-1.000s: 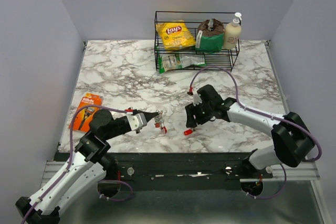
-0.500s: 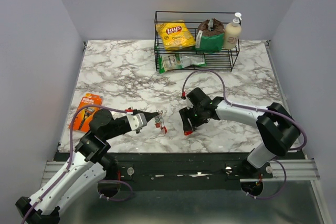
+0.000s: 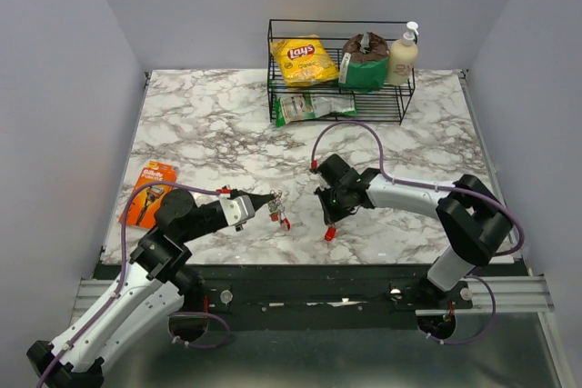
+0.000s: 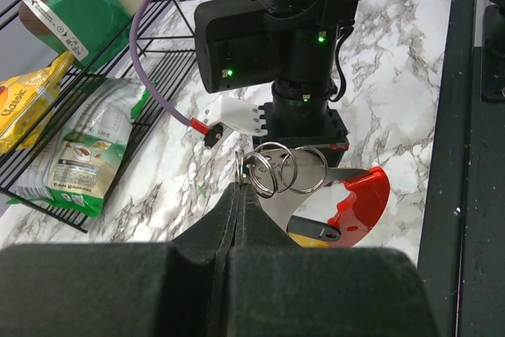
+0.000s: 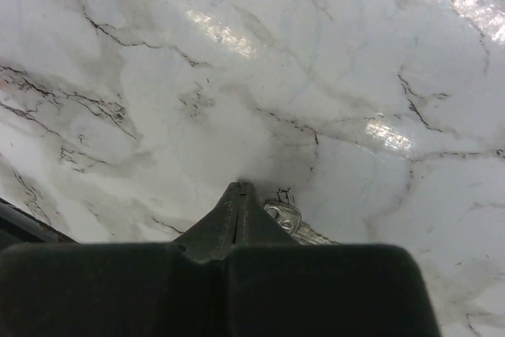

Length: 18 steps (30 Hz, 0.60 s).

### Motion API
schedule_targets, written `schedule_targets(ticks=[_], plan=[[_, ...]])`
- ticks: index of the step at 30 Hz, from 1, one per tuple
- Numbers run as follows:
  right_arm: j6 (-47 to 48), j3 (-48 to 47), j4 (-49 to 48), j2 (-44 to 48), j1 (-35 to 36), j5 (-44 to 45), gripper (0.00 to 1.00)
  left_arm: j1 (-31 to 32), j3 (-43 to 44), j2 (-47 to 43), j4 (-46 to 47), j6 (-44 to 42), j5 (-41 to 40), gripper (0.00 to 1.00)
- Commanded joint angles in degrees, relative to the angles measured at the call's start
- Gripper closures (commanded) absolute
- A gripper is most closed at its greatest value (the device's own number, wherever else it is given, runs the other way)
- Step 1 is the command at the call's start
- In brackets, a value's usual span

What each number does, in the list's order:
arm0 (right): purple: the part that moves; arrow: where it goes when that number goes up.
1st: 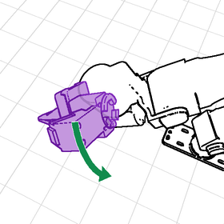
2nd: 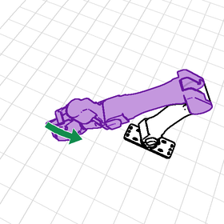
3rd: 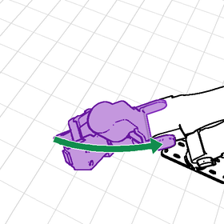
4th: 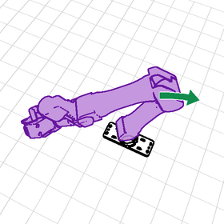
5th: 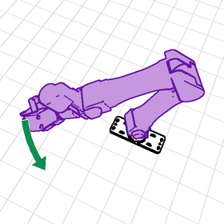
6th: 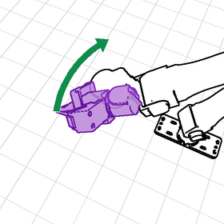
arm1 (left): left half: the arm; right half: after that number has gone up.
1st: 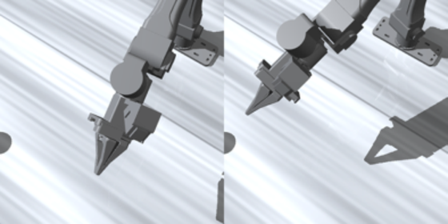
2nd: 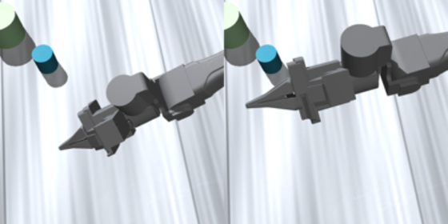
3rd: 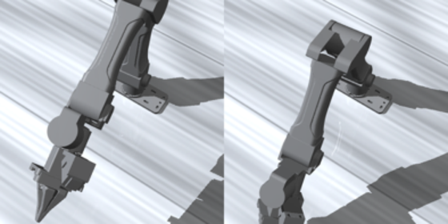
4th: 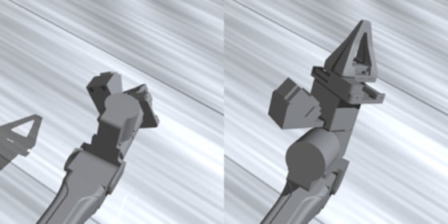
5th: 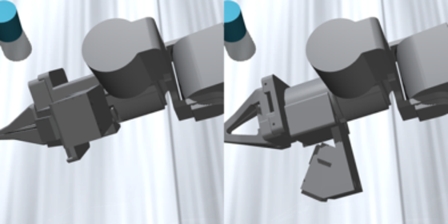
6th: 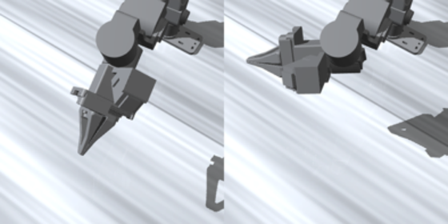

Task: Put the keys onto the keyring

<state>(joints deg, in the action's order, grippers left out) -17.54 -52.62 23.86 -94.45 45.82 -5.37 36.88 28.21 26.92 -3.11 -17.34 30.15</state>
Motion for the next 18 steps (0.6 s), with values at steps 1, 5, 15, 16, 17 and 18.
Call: schedule_targets(ticks=[1,5,15,16,17,18], plan=[[-0.5,1.5,2.8,5.0,0.4,5.1,0.99,0.1,-0.3,-0.8,0.9,-0.1,-1.3,1.00],[-1.6,3.5,2.5,10.7,0.4,5.1,0.99,0.1,-0.3,-0.9,1.1,0.0,-1.3,1.00],[-3.6,7.8,3.1,14.0,0.4,1.3,0.38,0.0,-0.3,-0.9,1.2,0.0,-0.7,1.00],[-3.9,7.8,4.1,13.6,0.5,1.2,0.37,0.1,-0.3,-0.8,1.2,-0.1,-0.6,1.00],[-4.3,7.6,4.6,13.2,0.6,1.2,0.36,0.1,-0.3,-0.9,1.3,0.0,-0.6,1.00],[-4.7,7.4,5.1,12.9,0.8,1.6,0.33,0.1,-0.3,-1.0,1.2,0.0,-0.5,1.00]])
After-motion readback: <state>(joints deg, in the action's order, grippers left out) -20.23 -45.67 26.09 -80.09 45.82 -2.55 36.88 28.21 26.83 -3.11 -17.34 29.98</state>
